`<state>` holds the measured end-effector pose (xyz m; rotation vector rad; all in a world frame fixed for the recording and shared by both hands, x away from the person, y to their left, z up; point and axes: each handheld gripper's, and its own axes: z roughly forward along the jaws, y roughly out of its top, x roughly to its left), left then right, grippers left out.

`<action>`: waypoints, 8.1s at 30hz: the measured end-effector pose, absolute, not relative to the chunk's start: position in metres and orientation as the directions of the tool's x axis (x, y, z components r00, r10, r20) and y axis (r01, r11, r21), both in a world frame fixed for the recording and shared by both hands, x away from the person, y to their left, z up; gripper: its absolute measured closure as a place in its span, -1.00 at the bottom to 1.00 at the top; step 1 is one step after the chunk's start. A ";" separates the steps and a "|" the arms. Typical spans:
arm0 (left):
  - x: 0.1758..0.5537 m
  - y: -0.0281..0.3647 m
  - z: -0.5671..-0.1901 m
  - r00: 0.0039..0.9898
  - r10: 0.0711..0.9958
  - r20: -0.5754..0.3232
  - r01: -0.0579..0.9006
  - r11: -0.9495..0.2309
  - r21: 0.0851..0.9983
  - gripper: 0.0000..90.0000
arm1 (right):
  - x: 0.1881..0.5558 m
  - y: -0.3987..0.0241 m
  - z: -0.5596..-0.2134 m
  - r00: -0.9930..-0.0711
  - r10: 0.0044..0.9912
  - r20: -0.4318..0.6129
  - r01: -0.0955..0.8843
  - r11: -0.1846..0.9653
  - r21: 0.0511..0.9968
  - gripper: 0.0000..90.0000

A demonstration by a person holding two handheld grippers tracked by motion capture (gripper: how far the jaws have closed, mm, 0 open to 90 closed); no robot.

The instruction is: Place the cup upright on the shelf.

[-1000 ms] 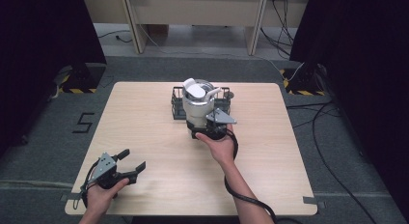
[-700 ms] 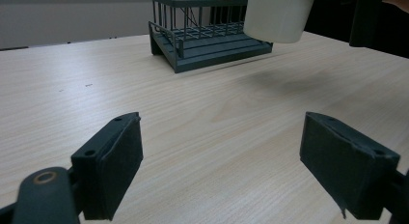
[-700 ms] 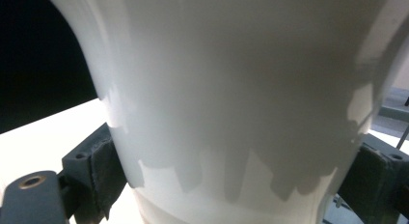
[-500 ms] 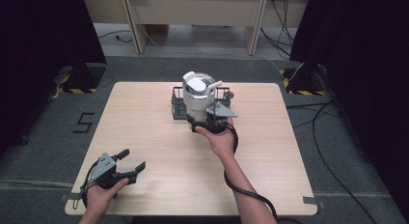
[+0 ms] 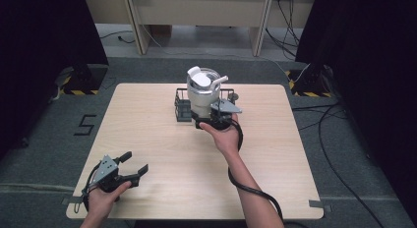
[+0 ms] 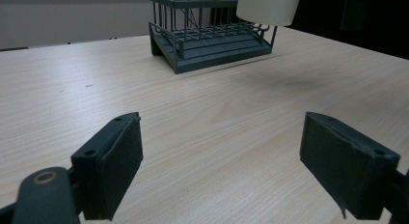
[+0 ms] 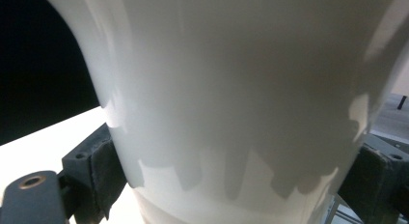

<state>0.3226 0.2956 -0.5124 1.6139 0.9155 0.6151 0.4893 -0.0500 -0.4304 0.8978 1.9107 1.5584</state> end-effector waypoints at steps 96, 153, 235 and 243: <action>0.324 0.298 -0.512 0.560 0.824 -0.088 0.242 -0.061 0.968 -0.67 | 0.571 -0.052 -0.392 -0.554 0.832 0.020 0.217 0.121 0.969 -0.75; 0.323 0.300 -0.511 0.564 0.821 -0.089 0.234 -0.056 0.971 -0.67 | 0.601 -0.039 -0.447 -0.522 0.850 0.066 0.329 0.129 0.935 -0.75; 0.323 0.295 -0.511 0.571 0.817 -0.077 0.233 -0.071 0.970 -0.68 | 0.566 -0.059 -0.447 -0.530 0.848 0.004 0.250 0.152 0.956 -0.75; 0.323 0.295 -0.512 0.571 0.818 -0.074 0.234 -0.075 0.969 -0.68 | 0.546 -0.075 -0.444 -0.541 0.841 0.009 0.244 0.147 0.959 -0.73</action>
